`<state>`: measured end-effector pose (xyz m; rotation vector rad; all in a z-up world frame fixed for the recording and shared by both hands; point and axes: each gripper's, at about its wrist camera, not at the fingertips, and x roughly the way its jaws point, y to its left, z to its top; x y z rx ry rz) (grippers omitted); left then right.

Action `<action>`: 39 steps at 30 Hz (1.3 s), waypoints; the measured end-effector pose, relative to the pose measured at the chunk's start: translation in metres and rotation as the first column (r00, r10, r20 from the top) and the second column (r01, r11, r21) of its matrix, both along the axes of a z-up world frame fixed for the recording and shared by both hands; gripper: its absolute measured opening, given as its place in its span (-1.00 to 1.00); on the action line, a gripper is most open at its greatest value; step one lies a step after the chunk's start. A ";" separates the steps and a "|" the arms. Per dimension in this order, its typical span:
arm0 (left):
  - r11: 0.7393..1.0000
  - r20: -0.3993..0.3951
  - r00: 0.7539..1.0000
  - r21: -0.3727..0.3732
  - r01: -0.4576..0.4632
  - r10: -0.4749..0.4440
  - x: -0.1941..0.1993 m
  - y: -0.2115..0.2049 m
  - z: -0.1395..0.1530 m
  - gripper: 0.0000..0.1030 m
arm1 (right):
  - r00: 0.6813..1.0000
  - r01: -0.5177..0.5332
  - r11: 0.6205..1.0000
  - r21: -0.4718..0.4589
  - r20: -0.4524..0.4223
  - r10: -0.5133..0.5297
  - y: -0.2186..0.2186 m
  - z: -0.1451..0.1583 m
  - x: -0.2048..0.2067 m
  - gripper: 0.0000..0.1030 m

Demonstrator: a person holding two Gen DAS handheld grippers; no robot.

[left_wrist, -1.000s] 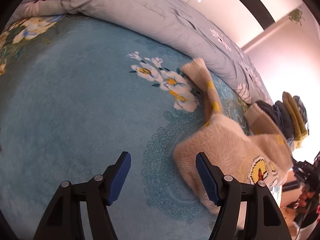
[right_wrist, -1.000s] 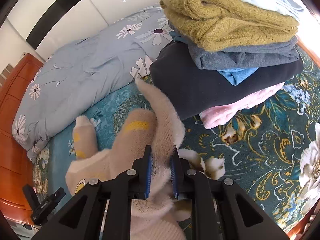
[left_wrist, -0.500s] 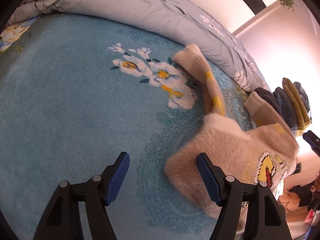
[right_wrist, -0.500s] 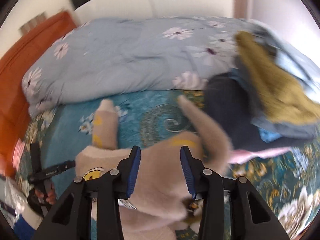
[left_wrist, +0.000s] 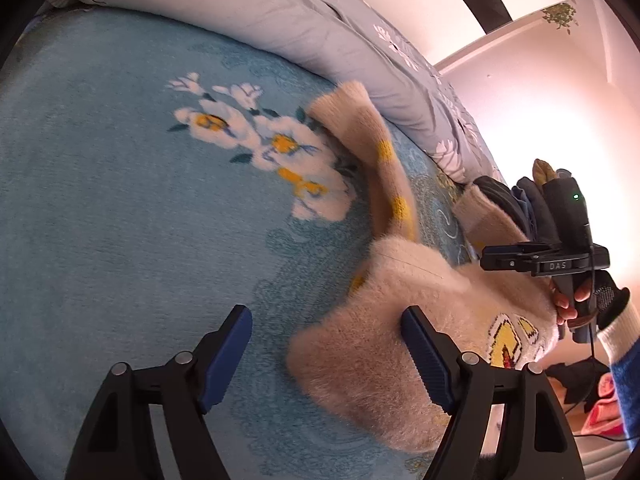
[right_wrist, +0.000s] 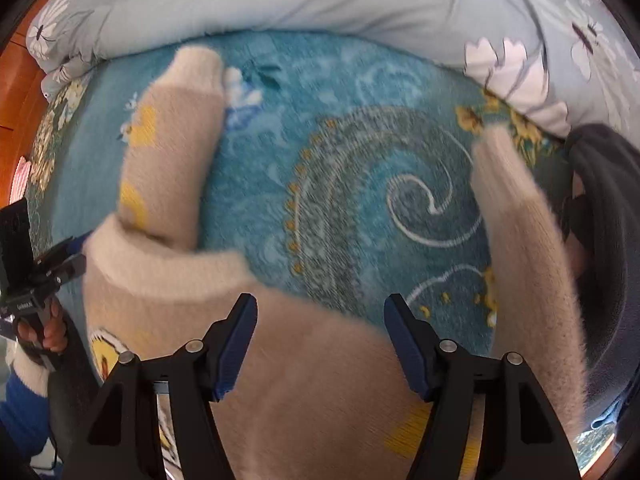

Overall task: Fold clothes
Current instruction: 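Grasp the sweater collar with the left gripper while the right gripper holds the body, then lift the sweater by the shoulders with both grippers and shake it out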

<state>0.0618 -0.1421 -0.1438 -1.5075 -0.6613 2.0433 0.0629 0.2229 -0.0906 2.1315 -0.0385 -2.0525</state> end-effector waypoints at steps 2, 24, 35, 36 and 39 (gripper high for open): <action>1.000 0.009 1.000 0.021 0.022 -0.023 -0.001 0.003 0.000 0.56 | 0.999 -0.025 1.000 0.003 0.029 0.025 0.009 -0.001 0.010 0.31; 0.987 -0.192 0.976 -0.142 0.079 -0.106 0.042 0.036 0.043 -0.23 | 0.982 0.146 0.982 -0.116 -0.104 -0.158 0.027 0.011 0.117 -0.38; 0.994 -0.352 0.933 -0.049 -0.100 0.077 0.063 0.013 0.117 -0.48 | 0.852 0.212 0.947 -0.241 -0.430 -0.300 0.012 0.109 0.142 -0.55; 0.992 -0.372 0.924 -0.048 -0.120 0.094 0.063 0.009 0.127 -0.49 | 0.831 0.206 0.944 -0.258 -0.463 -0.308 0.009 0.123 0.144 -0.56; 0.983 -0.427 0.892 -0.036 -0.179 0.147 0.061 -0.006 0.161 -0.50 | 0.763 0.174 0.935 -0.308 -0.558 -0.326 -0.003 0.166 0.147 -0.56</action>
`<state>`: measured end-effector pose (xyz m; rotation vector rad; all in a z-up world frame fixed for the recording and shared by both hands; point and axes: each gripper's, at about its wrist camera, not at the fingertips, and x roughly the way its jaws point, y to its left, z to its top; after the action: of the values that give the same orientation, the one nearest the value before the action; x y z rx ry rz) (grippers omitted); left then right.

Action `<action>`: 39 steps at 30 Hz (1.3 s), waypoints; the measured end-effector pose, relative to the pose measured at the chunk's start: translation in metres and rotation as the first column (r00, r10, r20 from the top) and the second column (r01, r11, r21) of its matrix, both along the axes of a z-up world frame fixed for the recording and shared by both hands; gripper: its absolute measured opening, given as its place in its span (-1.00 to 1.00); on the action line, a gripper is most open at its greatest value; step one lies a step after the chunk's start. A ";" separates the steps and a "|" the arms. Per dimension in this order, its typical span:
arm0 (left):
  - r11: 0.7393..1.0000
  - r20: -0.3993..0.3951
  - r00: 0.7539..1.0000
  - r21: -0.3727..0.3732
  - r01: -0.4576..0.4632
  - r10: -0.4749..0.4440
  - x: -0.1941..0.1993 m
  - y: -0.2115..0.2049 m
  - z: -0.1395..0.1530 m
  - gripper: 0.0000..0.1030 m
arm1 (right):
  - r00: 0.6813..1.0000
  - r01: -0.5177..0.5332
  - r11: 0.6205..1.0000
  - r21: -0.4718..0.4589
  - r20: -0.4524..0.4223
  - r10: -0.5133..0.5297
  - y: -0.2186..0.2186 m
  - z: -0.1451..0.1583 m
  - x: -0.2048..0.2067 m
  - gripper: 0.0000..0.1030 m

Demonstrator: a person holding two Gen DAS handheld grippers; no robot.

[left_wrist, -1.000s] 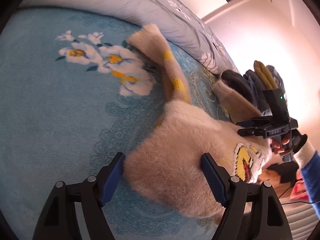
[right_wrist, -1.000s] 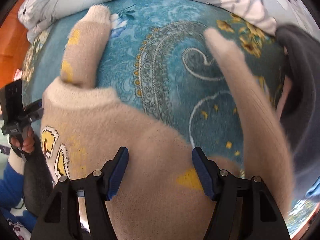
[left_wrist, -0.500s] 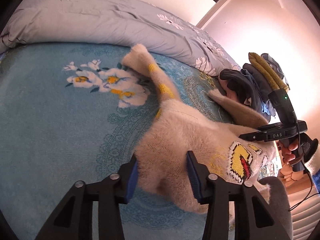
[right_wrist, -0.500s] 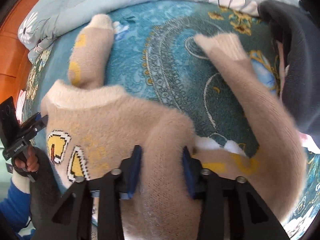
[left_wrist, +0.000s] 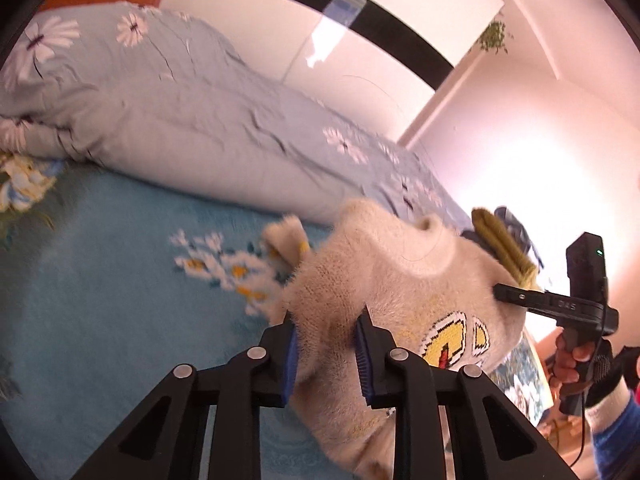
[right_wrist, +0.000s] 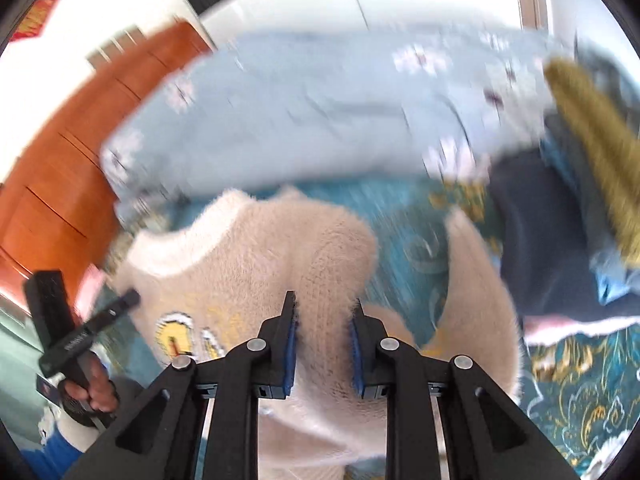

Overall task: Fold clothes
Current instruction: 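Lift the sweater by the shoulders with both grippers and shake it out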

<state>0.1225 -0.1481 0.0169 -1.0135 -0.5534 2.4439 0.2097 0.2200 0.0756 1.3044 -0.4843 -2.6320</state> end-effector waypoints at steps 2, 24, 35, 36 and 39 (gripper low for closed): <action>1.000 -0.046 0.999 -0.009 -0.028 0.027 -0.002 -0.010 0.025 -0.50 | 0.997 -0.001 1.000 -0.009 -0.074 0.001 -0.010 0.022 -0.003 -0.56; 0.970 -0.462 0.884 -0.175 -0.172 0.073 0.117 -0.066 0.201 -0.50 | 0.869 -0.172 0.984 -0.043 -0.477 0.131 -0.075 0.153 0.093 -0.57; 0.955 -0.273 0.960 -0.263 -0.138 0.063 0.035 -0.046 0.140 -0.50 | 0.952 -0.132 0.988 -0.077 -0.286 0.105 -0.058 0.087 0.025 -0.57; 0.953 -0.240 0.968 -0.272 -0.136 0.070 0.020 -0.042 0.124 -0.50 | 0.965 -0.111 0.991 -0.074 -0.248 0.089 -0.056 0.071 0.013 -0.57; 0.944 -0.162 0.983 -0.301 -0.136 0.090 -0.014 -0.027 0.078 -0.50 | 0.988 -0.044 0.995 -0.089 -0.152 0.030 -0.047 0.024 -0.020 -0.57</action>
<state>0.1087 -0.1754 0.0953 -0.9289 -0.1833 2.7416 0.1894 0.1733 0.0999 1.0681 -0.5453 -2.6178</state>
